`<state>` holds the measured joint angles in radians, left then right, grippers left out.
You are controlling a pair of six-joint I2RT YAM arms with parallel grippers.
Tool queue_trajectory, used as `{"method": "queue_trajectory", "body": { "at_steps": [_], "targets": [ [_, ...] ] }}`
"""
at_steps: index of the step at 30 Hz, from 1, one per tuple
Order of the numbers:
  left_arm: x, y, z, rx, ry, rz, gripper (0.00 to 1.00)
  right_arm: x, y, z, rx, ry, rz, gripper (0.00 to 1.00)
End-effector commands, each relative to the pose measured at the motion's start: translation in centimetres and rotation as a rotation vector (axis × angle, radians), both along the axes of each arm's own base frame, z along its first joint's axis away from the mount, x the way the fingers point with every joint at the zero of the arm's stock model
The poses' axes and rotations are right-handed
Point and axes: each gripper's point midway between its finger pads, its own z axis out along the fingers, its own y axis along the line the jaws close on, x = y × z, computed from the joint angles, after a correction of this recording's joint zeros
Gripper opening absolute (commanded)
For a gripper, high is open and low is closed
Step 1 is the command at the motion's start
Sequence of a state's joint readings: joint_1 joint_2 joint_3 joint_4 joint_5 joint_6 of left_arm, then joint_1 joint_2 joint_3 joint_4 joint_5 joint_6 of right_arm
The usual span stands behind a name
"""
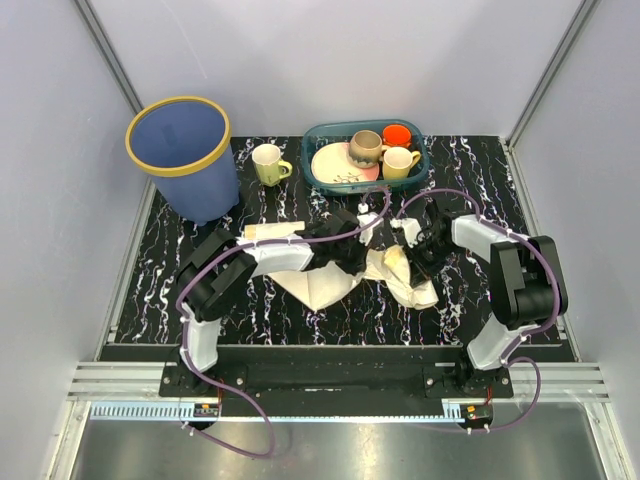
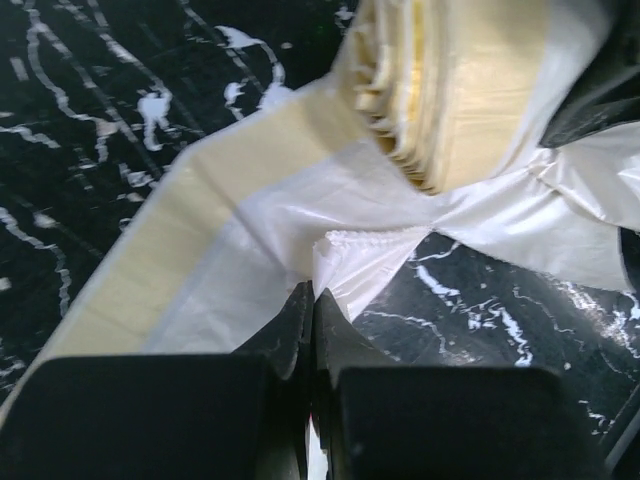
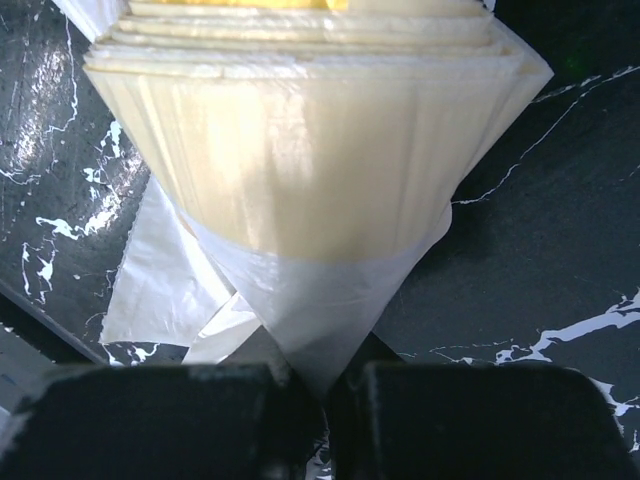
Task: Put the trash bags into the trash bin
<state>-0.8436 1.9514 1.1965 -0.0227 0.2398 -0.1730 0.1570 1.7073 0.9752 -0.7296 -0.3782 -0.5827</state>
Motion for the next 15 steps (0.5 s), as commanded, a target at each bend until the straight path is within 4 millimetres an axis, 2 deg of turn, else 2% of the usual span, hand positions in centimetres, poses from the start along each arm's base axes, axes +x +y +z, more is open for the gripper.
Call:
{"method": "queue_trajectory", "body": {
  "at_steps": [1,10,15],
  "targets": [
    [3.1,2.9,3.6,0.004,-0.097,0.07,0.0,-1.1,-6.9,-3.3,-0.331,-0.011,0.11,0.0],
    [4.5,6.9,5.9,0.031,-0.133,0.104,0.0,-1.0,-8.5,-2.9,-0.355,-0.016,0.094,0.0],
    [5.1,9.1,5.3,0.061,-0.12,0.136,0.0,-1.0,-9.8,-2.7,-0.375,-0.019,0.099,0.0]
  ]
}}
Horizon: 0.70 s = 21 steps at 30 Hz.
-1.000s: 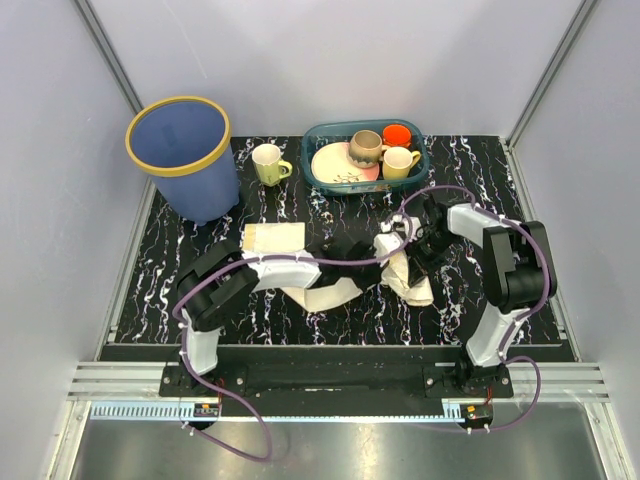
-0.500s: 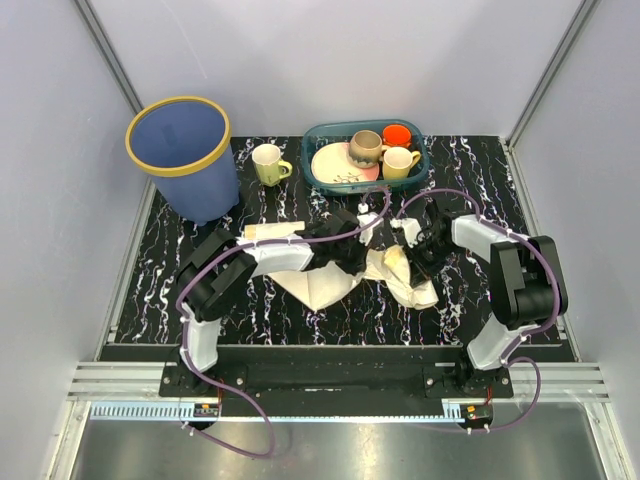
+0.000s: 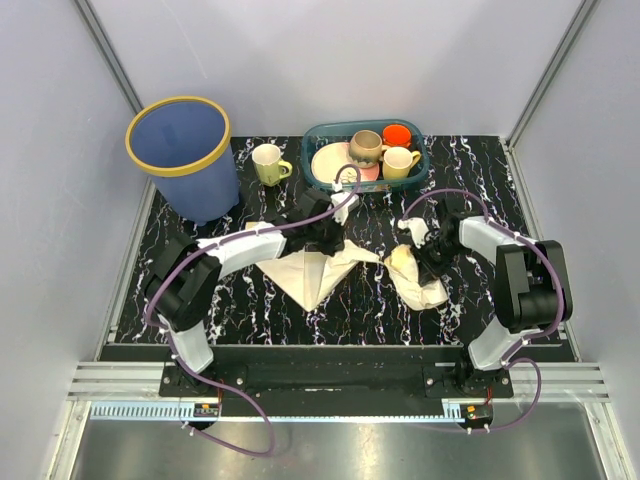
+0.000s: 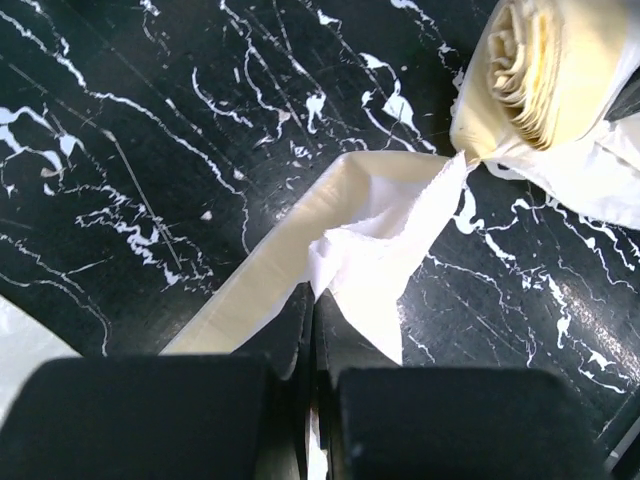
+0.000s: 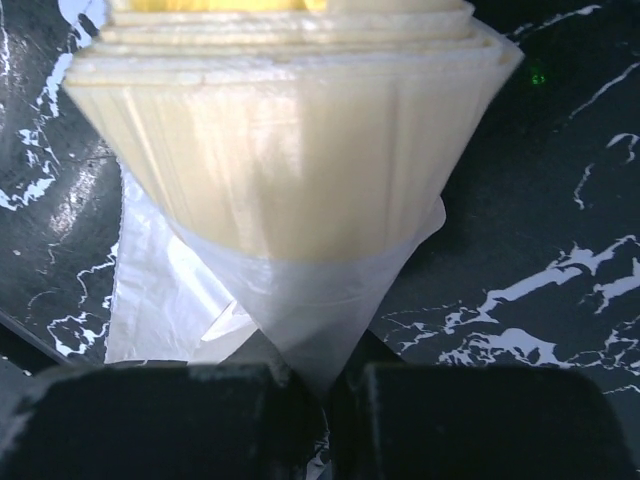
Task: Put the trash bags into the trash bin
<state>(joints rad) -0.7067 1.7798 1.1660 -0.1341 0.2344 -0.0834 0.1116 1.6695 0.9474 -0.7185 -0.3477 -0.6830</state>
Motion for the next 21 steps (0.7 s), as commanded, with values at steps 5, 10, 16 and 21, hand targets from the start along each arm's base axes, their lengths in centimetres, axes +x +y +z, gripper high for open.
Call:
{"method": "queue_trajectory", "body": {
  "at_steps": [5,10,16,21],
  "targets": [
    [0.8,4.3,0.1,0.055,-0.018,0.049,0.0,-0.9,-8.6,-2.5,-0.357,0.03,0.036,0.0],
    [0.8,4.9,-0.2,0.071,-0.032,0.063,0.0,-0.9,-9.3,-2.3,-0.358,0.032,0.032,0.0],
    [0.8,5.0,-0.8,0.079,-0.025,0.051,0.0,-1.0,-9.4,-1.9,-0.355,0.041,0.029,0.0],
    [-0.4,4.2,0.5,0.044,-0.039,-0.045,0.0,0.3,-9.5,-0.8,-0.295,0.04,-0.07,0.0]
  ]
}}
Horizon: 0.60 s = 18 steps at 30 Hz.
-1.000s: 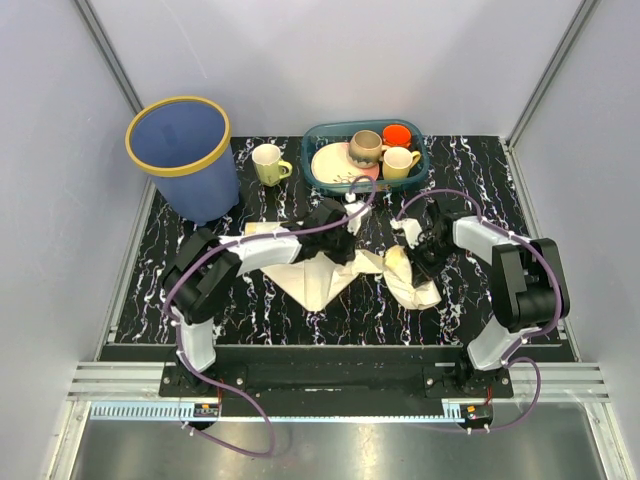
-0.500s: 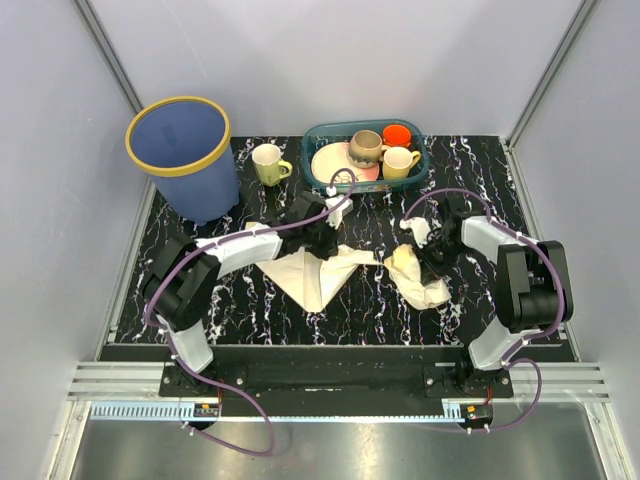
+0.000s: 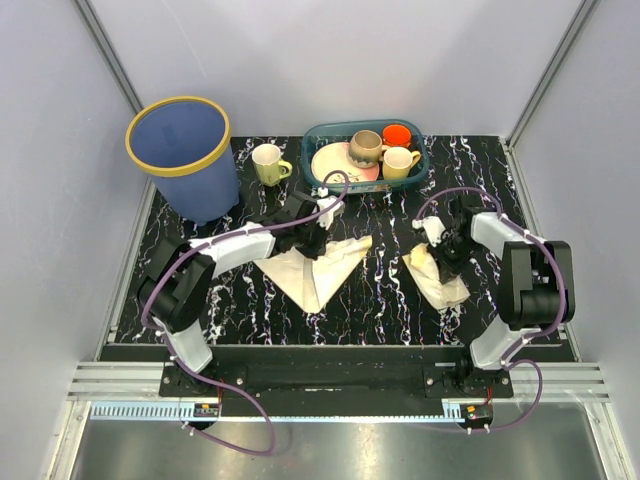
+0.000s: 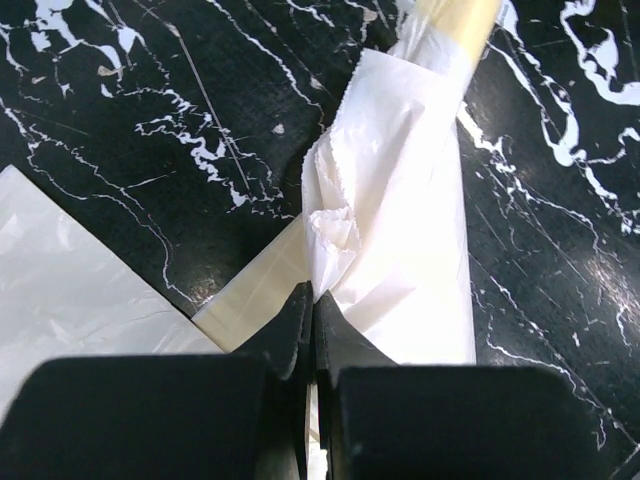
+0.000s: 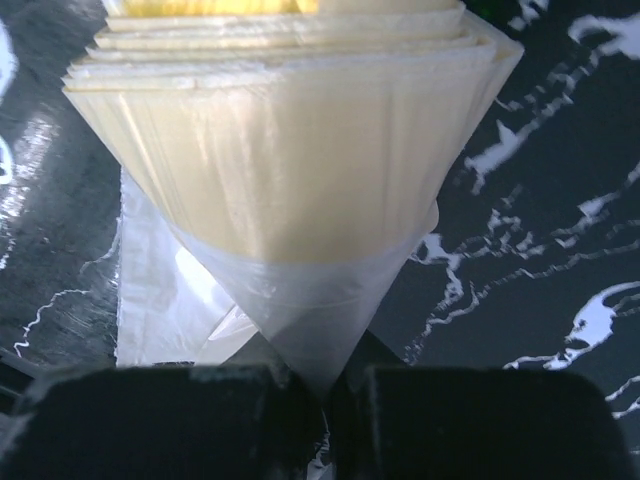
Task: Put the trash bags into the trash bin
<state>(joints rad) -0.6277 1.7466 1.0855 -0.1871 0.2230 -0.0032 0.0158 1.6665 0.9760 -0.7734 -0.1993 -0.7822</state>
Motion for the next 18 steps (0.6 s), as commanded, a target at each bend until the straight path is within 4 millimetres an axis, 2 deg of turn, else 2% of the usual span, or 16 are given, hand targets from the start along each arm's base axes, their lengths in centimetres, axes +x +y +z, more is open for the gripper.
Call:
{"method": "queue_trajectory", "body": {
  "at_steps": [1,2,3,4,5,7,8,9,10,11,13,14,15,16,17,18],
  "targets": [
    [-0.8,-1.0,3.3,-0.066,-0.062,-0.091,0.02,0.1,-4.0,-0.9,-0.124,0.05,-0.08,0.0],
    [-0.9,-1.3,3.9,-0.076,-0.073,-0.105,0.12,1.3,-4.5,-0.1,-0.112,0.025,-0.117,0.0],
    [-1.7,-1.7,4.5,-0.08,-0.071,-0.137,0.21,1.5,-4.5,0.3,-0.096,0.03,-0.144,0.0],
    [-1.9,-1.9,4.9,-0.08,-0.081,-0.151,0.41,1.9,-4.8,0.6,-0.093,0.029,-0.156,0.0],
    [-2.1,-2.2,5.6,-0.084,-0.101,-0.17,0.51,3.1,-5.2,1.4,-0.094,-0.001,-0.167,0.0],
    [-2.6,-2.6,7.0,-0.09,-0.139,-0.197,0.69,3.9,-6.5,2.1,-0.091,-0.009,-0.205,0.0],
    [-2.7,-2.6,7.6,-0.094,-0.151,-0.203,0.76,5.3,-7.1,3.1,-0.091,-0.043,-0.216,0.0],
    [-3.1,-2.9,8.7,-0.109,-0.16,-0.222,0.78,5.5,-8.0,3.5,-0.099,-0.04,-0.232,0.0],
    [-3.2,-2.9,9.2,-0.111,-0.164,-0.227,0.89,5.9,-8.4,3.3,-0.103,-0.03,-0.237,0.0],
    [-3.3,-2.9,9.8,-0.115,-0.172,-0.227,0.9,7.5,-9.2,4.4,-0.11,-0.07,-0.25,0.0],
    [-3.5,-2.9,11.3,-0.13,-0.188,-0.236,0.91,8.8,-10.2,4.0,-0.119,-0.06,-0.279,0.0],
    [-3.5,-2.8,11.8,-0.134,-0.194,-0.234,0.92,10.9,-10.8,5.2,-0.126,-0.108,-0.291,0.01],
    [-3.6,-2.6,12.7,-0.14,-0.21,-0.23,0.99,11.4,-11.0,4.2,-0.124,-0.071,-0.301,0.02],
    [-3.7,-2.5,13.2,-0.141,-0.219,-0.234,0.99,12.3,-11.3,4.2,-0.122,-0.076,-0.311,0.02],
    [-3.9,-2.4,13.5,-0.142,-0.223,-0.236,0.99,14.6,-11.7,5.6,-0.121,-0.129,-0.317,0.04],
    [-4.0,-2.1,14.3,-0.147,-0.241,-0.233,0.99,15.1,-11.9,4.2,-0.12,-0.09,-0.328,0.05]
  ]
}}
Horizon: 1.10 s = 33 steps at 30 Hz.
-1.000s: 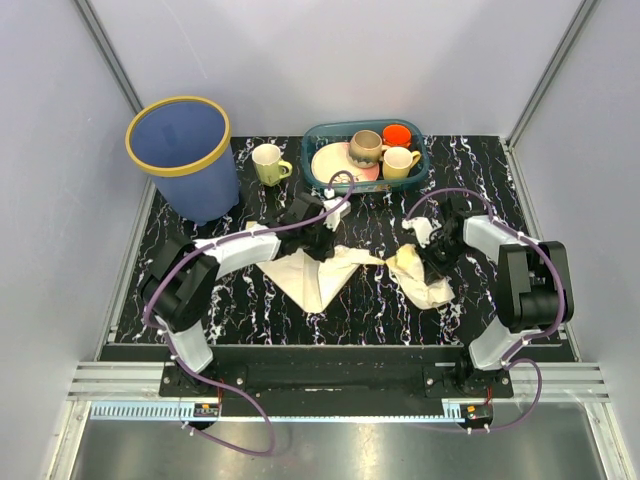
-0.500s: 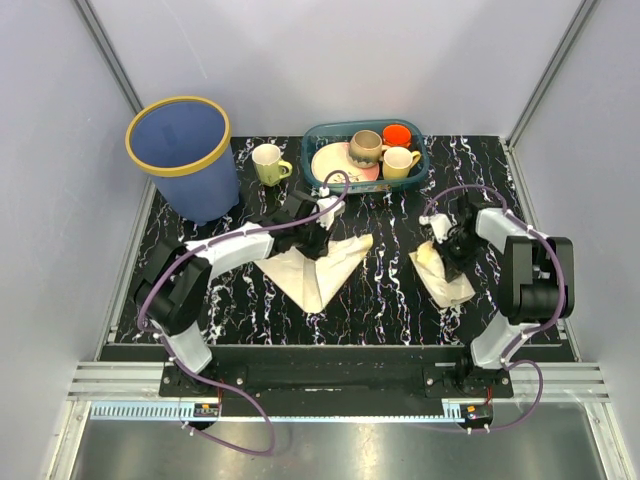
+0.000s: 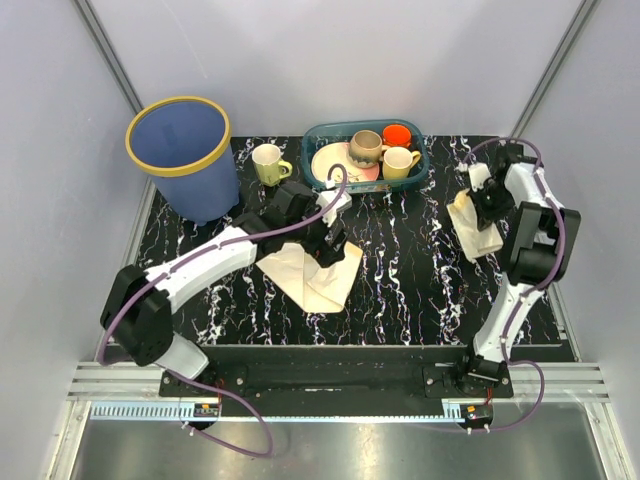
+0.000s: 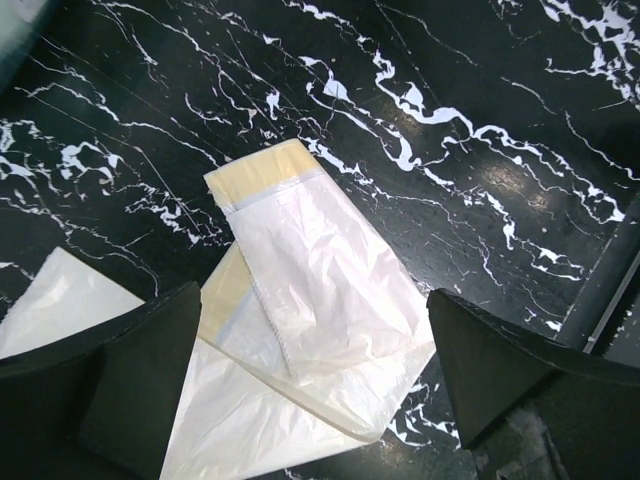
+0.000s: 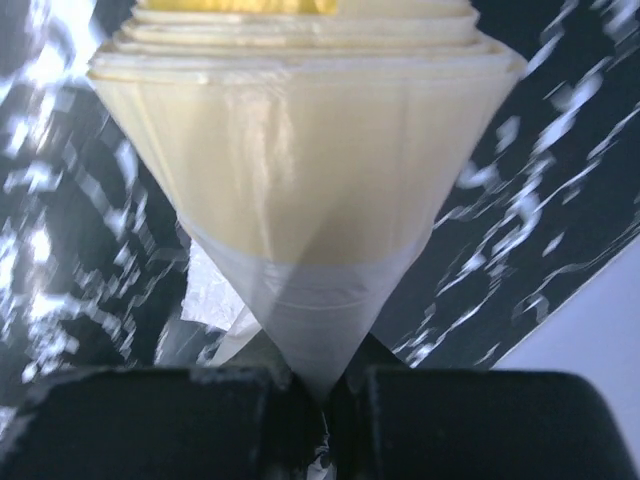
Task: Put the trash bags into the trash bin
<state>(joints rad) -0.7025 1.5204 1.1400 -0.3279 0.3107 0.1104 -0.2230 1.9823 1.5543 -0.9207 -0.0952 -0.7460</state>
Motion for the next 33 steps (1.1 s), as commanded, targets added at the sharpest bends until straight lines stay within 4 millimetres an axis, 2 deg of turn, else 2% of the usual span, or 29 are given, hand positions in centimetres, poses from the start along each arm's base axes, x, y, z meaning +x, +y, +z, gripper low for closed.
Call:
{"method": "queue_trajectory", "body": {
  "at_steps": [1,2,3,4,5,6,7,8,9,11,12,14,15,16,17,18,20,21,22,23,24,26,27,28,29,30,31,32,33],
  "targets": [
    [-0.2,0.4,5.2,-0.067,-0.094,-0.007,0.99,4.4,-1.2,-0.2,-0.01,0.002,-0.04,0.06],
    [-0.3,0.6,5.4,-0.071,-0.099,0.0,0.99,6.6,-1.6,1.2,-0.017,-0.049,-0.041,0.07],
    [-0.6,1.0,6.2,-0.078,-0.117,0.011,0.99,7.5,-1.8,-0.6,-0.009,-0.023,-0.043,0.07],
    [-0.7,1.3,6.3,-0.081,-0.118,0.02,0.99,10.1,-2.3,1.3,-0.023,-0.098,-0.042,0.08],
    [-1.0,1.7,5.8,-0.074,-0.111,0.029,0.99,10.6,-2.4,1.0,-0.016,-0.086,-0.042,0.09],
    [-1.2,2.2,6.5,-0.083,-0.133,0.047,0.99,11.2,-2.7,-1.4,-0.013,-0.047,-0.049,0.09],
    [-1.3,2.5,6.6,-0.086,-0.134,0.058,0.99,12.0,-2.7,-1.5,-0.01,-0.05,-0.047,0.1],
    [-1.6,2.9,6.2,-0.079,-0.131,0.066,0.99,13.9,-3.0,0.8,-0.017,-0.116,-0.042,0.11],
    [-1.8,3.4,6.9,-0.087,-0.152,0.079,0.99,14.5,-3.4,-1.2,-0.018,-0.096,-0.042,0.15],
    [-2.0,3.9,7.1,-0.094,-0.167,0.097,0.99,16.8,-4.0,0.4,-0.047,-0.186,-0.04,0.28],
    [-2.0,4.4,7.3,-0.098,-0.181,0.12,0.99,17.3,-4.2,0.6,-0.065,-0.208,-0.037,0.44],
    [-2.1,5.0,7.8,-0.114,-0.186,0.152,0.99,17.8,-4.3,0.2,-0.077,-0.227,-0.032,0.6],
    [-2.2,5.3,7.5,-0.114,-0.185,0.17,0.99,17.9,-4.1,1.9,-0.079,-0.258,-0.03,0.69],
    [-2.1,5.5,7.7,-0.133,-0.179,0.202,0.99,17.3,-3.7,1.3,-0.068,-0.233,-0.028,0.82],
    [-2.1,5.8,8.5,-0.156,-0.199,0.219,0.99,17.0,-3.5,1.8,-0.061,-0.237,-0.028,0.87],
    [-2.1,6.1,8.6,-0.161,-0.205,0.226,0.99,16.8,-3.2,3.5,-0.046,-0.262,-0.035,0.89],
    [-2.3,6.4,9.6,-0.214,-0.193,0.268,0.99,15.7,-2.5,4.6,-0.019,-0.25,-0.043,0.92],
    [-2.1,6.9,9.5,-0.213,-0.184,0.299,0.99,15.4,-2.0,7.1,-0.001,-0.289,-0.049,0.92],
    [-2.0,7.3,9.8,-0.22,-0.173,0.328,0.99,14.9,-1.6,8.0,0.017,-0.296,-0.051,0.93],
    [-2.2,7.7,9.0,-0.19,-0.144,0.329,0.99,14.3,-1.0,9.1,0.039,-0.299,-0.054,0.99],
    [-2.2,7.9,8.6,-0.177,-0.124,0.324,0.99,13.7,-0.2,11.8,0.068,-0.341,-0.052,1.0],
    [-1.9,8.4,7.4,-0.135,-0.1,0.341,0.99,12.4,2.0,13.6,0.132,-0.342,-0.056,0.99],
    [-1.6,8.8,7.0,-0.116,-0.104,0.353,0.99,11.6,3.6,15.9,0.182,-0.377,-0.039,1.0],
    [-1.4,9.1,6.6,-0.095,-0.111,0.354,0.99,10.6,5.1,15.9,0.22,-0.35,-0.024,1.0],
    [-1.2,9.3,6.1,-0.074,-0.103,0.361,0.99,9.8,8.2,16.2,0.272,-0.33,0.011,0.99],
    [-1.1,9.5,6.0,-0.07,-0.094,0.363,0.99,8.7,10.3,17.7,0.289,-0.344,0.045,0.99],
    [-1.0,9.6,5.8,-0.07,-0.077,0.362,0.99,7.4,12.2,16.3,0.313,-0.29,0.063,0.98],
    [-1.0,9.7,5.5,-0.079,-0.046,0.362,0.99,6.8,16.5,16.5,0.355,-0.287,0.133,0.98],
    [-0.9,9.7,5.3,-0.083,-0.025,0.364,0.99,5.8,18.3,17.4,0.376,-0.304,0.168,0.99]
  ]
}}
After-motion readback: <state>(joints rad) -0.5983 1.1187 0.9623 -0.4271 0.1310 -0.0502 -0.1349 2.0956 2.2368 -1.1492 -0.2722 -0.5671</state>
